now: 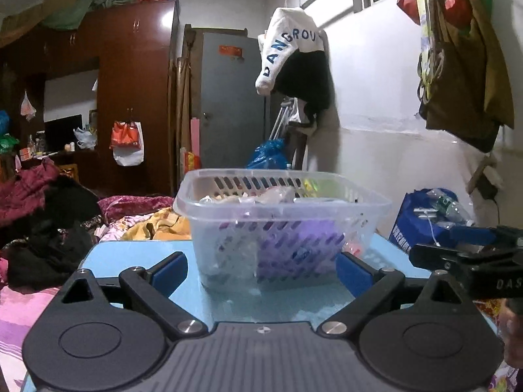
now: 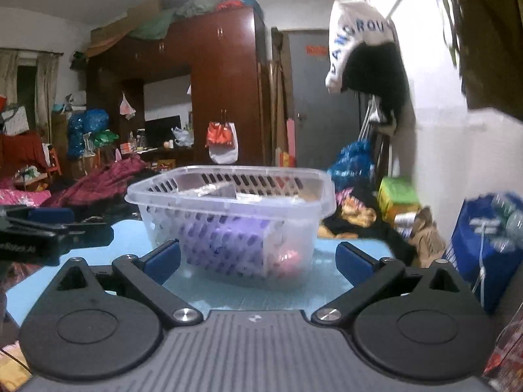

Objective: Organize objects

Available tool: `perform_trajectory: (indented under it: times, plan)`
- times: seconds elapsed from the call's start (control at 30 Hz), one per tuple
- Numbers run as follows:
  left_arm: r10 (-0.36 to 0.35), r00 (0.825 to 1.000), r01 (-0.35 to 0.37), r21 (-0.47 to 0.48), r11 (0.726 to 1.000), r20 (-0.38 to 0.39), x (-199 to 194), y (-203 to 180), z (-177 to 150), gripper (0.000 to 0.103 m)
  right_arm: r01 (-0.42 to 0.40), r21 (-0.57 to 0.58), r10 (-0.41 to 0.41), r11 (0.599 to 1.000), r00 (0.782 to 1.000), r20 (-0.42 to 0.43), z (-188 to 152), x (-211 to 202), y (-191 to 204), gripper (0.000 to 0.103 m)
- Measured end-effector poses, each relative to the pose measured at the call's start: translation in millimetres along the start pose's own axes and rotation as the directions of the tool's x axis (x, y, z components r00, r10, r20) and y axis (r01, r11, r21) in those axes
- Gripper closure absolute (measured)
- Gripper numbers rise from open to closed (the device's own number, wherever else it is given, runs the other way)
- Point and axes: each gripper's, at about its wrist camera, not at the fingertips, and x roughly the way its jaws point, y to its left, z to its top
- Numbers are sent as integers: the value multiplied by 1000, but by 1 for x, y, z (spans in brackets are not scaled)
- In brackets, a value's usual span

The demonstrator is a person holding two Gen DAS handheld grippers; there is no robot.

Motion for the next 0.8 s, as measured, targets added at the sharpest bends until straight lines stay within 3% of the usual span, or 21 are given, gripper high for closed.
perform_trajectory:
  times: [0.2, 0.8]
  plan:
    - [10, 1000, -10, 18, 1000, -2, -3, -1, -7, 4, -4, 3, 4, 1000, 1000, -16, -16, -11, 5, 0]
    - [6, 1000, -5, 25, 1000, -17, 0, -6, -12, 4, -22, 12, 23, 1000, 1000, -5, -16, -18, 4, 0]
